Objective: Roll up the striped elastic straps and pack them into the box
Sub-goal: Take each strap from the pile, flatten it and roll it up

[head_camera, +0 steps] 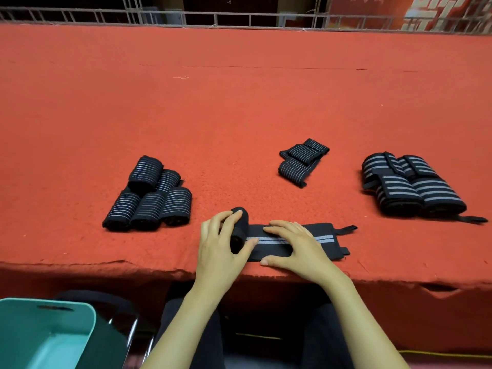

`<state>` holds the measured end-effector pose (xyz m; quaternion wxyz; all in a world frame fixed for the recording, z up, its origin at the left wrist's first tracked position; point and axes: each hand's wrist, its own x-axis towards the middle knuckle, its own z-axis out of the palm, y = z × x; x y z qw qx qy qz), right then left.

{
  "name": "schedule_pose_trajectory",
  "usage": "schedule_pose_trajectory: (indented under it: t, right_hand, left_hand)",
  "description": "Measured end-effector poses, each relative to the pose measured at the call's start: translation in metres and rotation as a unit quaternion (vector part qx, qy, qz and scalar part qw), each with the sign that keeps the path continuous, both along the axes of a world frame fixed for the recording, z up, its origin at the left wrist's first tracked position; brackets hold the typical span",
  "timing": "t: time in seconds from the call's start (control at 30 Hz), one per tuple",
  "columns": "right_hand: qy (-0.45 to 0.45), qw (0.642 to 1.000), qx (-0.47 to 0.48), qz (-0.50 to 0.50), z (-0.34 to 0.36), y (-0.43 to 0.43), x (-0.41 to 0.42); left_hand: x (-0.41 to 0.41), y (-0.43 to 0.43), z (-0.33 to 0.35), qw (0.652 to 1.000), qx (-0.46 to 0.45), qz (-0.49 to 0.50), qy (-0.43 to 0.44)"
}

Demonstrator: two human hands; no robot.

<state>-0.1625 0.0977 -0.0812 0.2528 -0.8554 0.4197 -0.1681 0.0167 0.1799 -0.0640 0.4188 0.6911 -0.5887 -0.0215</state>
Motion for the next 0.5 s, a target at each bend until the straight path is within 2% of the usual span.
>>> schedule_pose_trajectory:
  t: [0.13, 0.33, 0.43, 0.5]
  right_hand:
    - [0.0, 1.0, -0.012, -0.001, -0.001, 0.0, 0.0]
    - [0.009, 1.0, -0.03, 0.003, 0.004, 0.004, -0.001]
    - [0.01, 0.999, -0.032, 0.003, 0.003, 0.004, 0.0]
    - [0.008, 1.0, -0.03, 0.004, 0.003, 0.004, -0.001]
  left_hand:
    - [-0.006, 0.001, 0.011, 0.998, 0.035, -0.051, 0.005]
    - [-0.018, -0.004, 0.017, 0.975, 0.069, -0.119, 0.172]
    - [-0.013, -0.004, 0.015, 0.96, 0.043, -0.098, 0.259]
    - [-0.009, -0.006, 0.016, 0.959, 0.057, -0.07, 0.27]
